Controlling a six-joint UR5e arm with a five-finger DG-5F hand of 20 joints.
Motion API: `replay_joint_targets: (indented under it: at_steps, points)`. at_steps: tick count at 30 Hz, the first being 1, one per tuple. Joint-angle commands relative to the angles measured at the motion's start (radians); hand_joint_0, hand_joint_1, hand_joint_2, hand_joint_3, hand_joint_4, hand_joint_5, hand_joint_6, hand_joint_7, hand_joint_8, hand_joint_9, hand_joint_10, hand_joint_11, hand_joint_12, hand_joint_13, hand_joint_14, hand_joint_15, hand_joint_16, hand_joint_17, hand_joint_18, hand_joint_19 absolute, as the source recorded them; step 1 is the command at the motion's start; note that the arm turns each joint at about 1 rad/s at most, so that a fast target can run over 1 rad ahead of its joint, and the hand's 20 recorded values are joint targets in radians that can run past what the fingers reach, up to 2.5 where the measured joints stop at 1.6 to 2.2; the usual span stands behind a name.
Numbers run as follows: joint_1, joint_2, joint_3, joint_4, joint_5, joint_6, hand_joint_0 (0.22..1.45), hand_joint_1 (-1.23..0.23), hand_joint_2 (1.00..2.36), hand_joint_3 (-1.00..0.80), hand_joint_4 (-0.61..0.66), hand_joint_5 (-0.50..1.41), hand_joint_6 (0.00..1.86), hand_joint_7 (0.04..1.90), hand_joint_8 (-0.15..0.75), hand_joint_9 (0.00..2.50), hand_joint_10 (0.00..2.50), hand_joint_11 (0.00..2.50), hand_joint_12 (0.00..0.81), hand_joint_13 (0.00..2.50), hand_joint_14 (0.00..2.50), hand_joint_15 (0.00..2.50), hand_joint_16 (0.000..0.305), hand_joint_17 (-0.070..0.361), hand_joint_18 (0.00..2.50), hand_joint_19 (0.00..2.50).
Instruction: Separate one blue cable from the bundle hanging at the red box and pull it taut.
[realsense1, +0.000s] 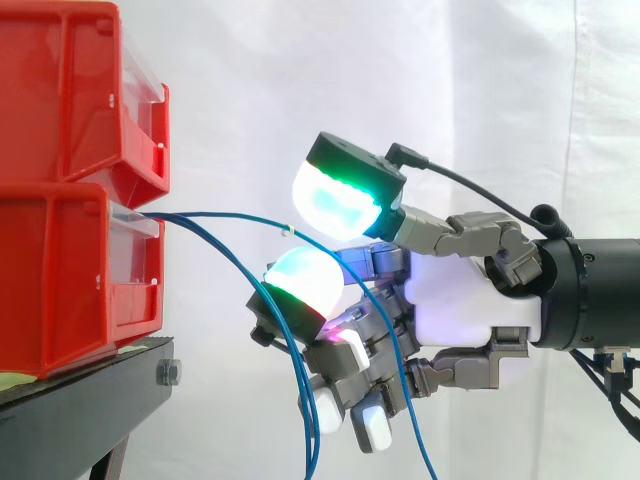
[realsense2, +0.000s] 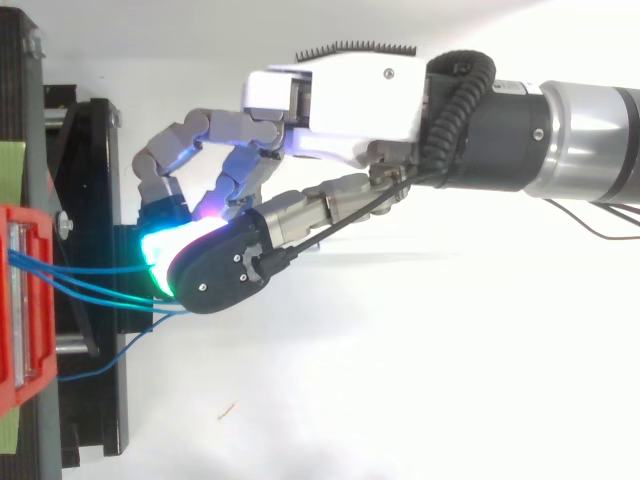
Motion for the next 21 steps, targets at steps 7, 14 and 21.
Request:
replay_joint_targets:
  at_steps: [7, 14, 21]
  points:
    - [0.000, -0.001, -0.001, 0.001, -0.001, -0.001, 0.63, -0.67, 1.01, -0.29, 0.14, -0.21, 0.79, 1.29, 0.322, 0.95, 0.03, 1.15, 0.365, 0.97, 0.02, 0.60, 0.055, 0.123, 0.99, 0.62]
    - [0.000, -0.001, -0.001, 0.002, -0.001, -0.001, 0.70, -0.80, 1.02, -0.26, 0.11, -0.23, 0.84, 1.29, 0.319, 0.94, 0.03, 1.12, 0.358, 0.97, 0.02, 0.59, 0.055, 0.123, 1.00, 0.58]
    - [0.000, -0.001, 0.001, 0.002, -0.001, -0.001, 0.69, -0.80, 1.02, -0.16, 0.08, -0.22, 0.86, 1.30, 0.319, 0.95, 0.03, 1.15, 0.358, 0.97, 0.02, 0.59, 0.054, 0.122, 1.00, 0.59]
